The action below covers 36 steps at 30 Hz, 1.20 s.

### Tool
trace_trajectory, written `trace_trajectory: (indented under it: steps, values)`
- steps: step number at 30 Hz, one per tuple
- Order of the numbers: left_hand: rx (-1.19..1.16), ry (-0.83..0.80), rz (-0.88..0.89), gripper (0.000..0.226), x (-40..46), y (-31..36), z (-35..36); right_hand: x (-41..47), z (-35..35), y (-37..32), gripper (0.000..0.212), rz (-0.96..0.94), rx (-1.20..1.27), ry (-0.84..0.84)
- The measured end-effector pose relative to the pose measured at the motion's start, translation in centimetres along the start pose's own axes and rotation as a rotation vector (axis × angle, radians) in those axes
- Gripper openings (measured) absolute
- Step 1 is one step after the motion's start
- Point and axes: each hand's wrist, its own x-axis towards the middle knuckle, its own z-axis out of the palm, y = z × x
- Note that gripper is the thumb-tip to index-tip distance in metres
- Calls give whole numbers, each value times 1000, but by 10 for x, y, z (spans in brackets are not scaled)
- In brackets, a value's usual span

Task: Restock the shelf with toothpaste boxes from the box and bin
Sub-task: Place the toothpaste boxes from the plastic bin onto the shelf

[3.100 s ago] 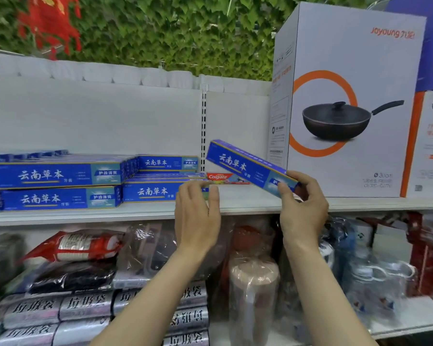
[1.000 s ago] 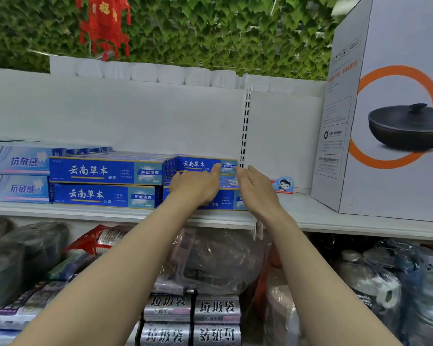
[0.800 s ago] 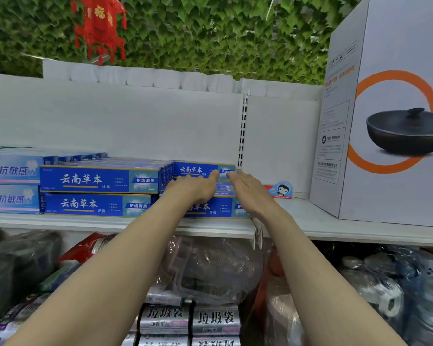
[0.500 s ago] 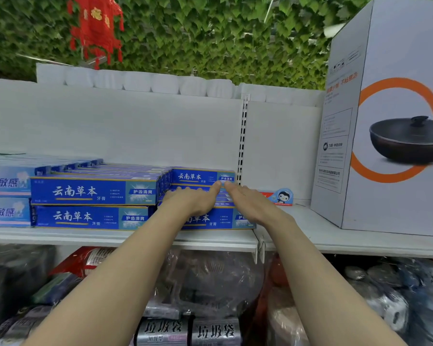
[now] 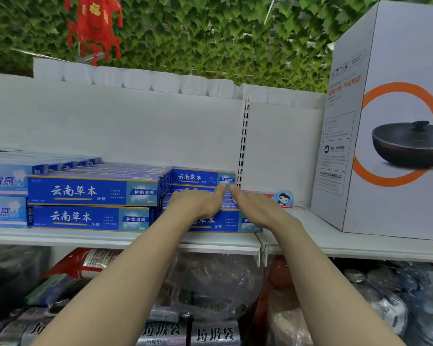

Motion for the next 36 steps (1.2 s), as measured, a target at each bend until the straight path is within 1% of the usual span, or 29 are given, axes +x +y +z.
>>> trace_trajectory:
  steps: [3, 8, 10, 12, 13, 14, 16, 17, 18, 20, 21, 22, 25, 28, 29, 31, 33, 34, 36]
  values:
    - [6, 5, 20, 89, 3, -1, 0, 0, 0, 0, 72, 26, 31, 6]
    - [-13, 27, 22, 88, 7, -11, -1, 3, 10, -8, 74, -7, -5, 52]
    - [-45, 38, 12, 83, 6, -13, -1, 4, 11, -8, 72, -22, 41, 65]
    - [-85, 117, 25, 64, 7, -14, 1, 3, 11, -4, 65, -34, 212, 77]
    - [-126, 196, 46, 53, 7, -16, 2, 2, 10, -1, 63, -39, 305, 101]
    - [-186, 270, 66, 49, 6, -16, 3, 3, 9, 2, 62, -38, 369, 130]
    - [-345, 319, 58, 50, 0, -14, 1, 9, 9, 9, 64, -11, 438, 186]
    - [-403, 330, 54, 50, -2, -12, 2, 13, 10, 11, 65, 10, 458, 181]
    - [-423, 342, 55, 50, -5, -8, 4, 16, 11, 11, 74, 35, 478, 156]
    - [-404, 302, 59, 57, -15, -2, 8, 24, 16, 15, 95, 56, 543, 116]
    - [-376, 272, 64, 61, -16, -1, 9, 30, 19, 19, 102, 47, 577, 106]
    - [-358, 257, 61, 63, -18, 0, 10, 34, 22, 21, 103, 45, 600, 103]
    - [-303, 273, 73, 70, -19, -2, 11, 29, 22, 17, 88, 44, 608, 98]
    - [-320, 290, 102, 72, -22, -3, 12, 12, 13, 9, 89, 64, 541, 130]
    - [-345, 313, 127, 72, -24, -4, 14, 5, 10, 7, 80, 56, 514, 162]
    - [-397, 383, 171, 67, -28, -7, 17, -9, 7, 8, 58, -18, 458, 257]
    - [-406, 463, 218, 69, -28, -11, 28, -29, 7, 9, 48, -117, 378, 373]
    - [-393, 510, 242, 78, -28, -14, 35, -37, 11, 10, 46, -160, 345, 440]
    - [-369, 612, 272, 101, -30, -17, 48, -50, 22, 12, 49, -231, 310, 553]
